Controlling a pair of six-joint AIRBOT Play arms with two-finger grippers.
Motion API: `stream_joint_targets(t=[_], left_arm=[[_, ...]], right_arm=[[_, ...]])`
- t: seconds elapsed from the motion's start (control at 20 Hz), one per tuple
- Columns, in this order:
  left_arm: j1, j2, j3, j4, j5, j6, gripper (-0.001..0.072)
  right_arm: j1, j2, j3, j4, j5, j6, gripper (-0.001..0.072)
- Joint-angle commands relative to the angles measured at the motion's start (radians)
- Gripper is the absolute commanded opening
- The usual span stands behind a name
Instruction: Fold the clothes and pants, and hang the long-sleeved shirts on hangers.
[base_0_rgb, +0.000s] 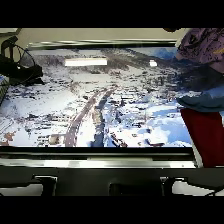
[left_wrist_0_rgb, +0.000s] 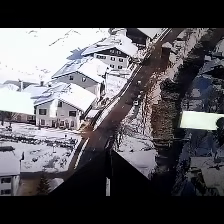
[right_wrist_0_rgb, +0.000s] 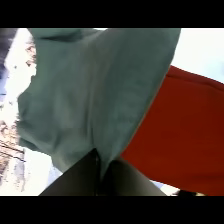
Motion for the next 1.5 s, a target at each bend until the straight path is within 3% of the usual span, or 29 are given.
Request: stream_joint_targets(t=[0.0, 0.6, 1.45], left_arm=[[0.001, 0.000, 0.000, 0.000, 0.000, 0.003, 0.0020], [0.001, 0.000, 0.000, 0.000, -0.013, 0.051, 0.0019], [0.001, 0.000, 0.000, 0.000, -0.012, 0.051, 0.0020]], right_arm=[[0.000, 0.002, -0.028, -0.049, 0.137, -0.017, 0.0030], [0.000, 0.185, -0.633, -0.282, 0.039, -0.047, 0.0031], [0.000, 0.185, -0.745, -0.405, 0.102, -0.114, 0.0031]])
